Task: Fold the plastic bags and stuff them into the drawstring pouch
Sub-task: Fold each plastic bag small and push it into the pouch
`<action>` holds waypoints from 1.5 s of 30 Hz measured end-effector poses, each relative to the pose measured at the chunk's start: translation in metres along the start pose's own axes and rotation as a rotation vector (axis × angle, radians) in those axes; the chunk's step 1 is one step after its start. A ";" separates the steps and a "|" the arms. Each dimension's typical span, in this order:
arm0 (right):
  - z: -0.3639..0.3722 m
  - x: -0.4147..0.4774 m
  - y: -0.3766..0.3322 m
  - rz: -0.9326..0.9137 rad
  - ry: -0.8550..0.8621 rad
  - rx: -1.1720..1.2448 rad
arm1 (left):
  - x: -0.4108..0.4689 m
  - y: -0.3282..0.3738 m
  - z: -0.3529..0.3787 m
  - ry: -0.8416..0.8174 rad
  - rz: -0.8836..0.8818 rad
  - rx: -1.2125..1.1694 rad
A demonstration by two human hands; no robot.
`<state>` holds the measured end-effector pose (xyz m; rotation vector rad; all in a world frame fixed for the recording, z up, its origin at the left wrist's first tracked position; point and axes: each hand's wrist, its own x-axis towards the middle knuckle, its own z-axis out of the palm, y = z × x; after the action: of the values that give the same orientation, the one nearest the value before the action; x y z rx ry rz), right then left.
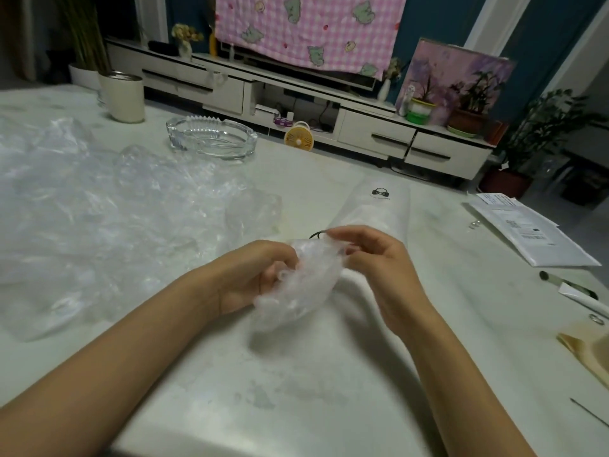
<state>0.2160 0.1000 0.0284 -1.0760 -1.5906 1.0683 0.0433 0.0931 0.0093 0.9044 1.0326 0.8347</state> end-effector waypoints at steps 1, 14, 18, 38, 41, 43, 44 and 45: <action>-0.004 -0.003 0.000 -0.094 0.005 -0.124 | 0.000 0.002 -0.002 0.052 -0.010 -0.030; 0.026 -0.015 0.007 -0.373 -0.146 -0.387 | 0.001 0.002 -0.010 0.263 0.290 0.088; 0.025 -0.011 0.004 -0.108 -0.129 -0.217 | -0.001 0.001 -0.006 0.192 0.319 0.120; 0.019 -0.004 0.005 0.248 -0.030 0.295 | -0.003 -0.003 0.006 0.227 0.541 0.224; 0.021 -0.004 0.006 0.236 -0.020 0.259 | -0.002 -0.004 0.005 0.260 0.587 0.246; 0.019 -0.005 0.002 0.207 -0.046 0.216 | -0.002 -0.003 0.006 0.260 0.580 0.227; 0.016 -0.005 -0.002 0.208 -0.056 0.228 | -0.002 -0.003 0.006 0.260 0.584 0.227; 0.012 -0.004 -0.004 0.219 -0.053 0.275 | -0.003 -0.003 0.005 0.257 0.591 0.248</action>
<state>0.2042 0.0928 0.0290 -1.0560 -1.3391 1.4270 0.0480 0.0885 0.0085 1.3738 1.1214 1.3619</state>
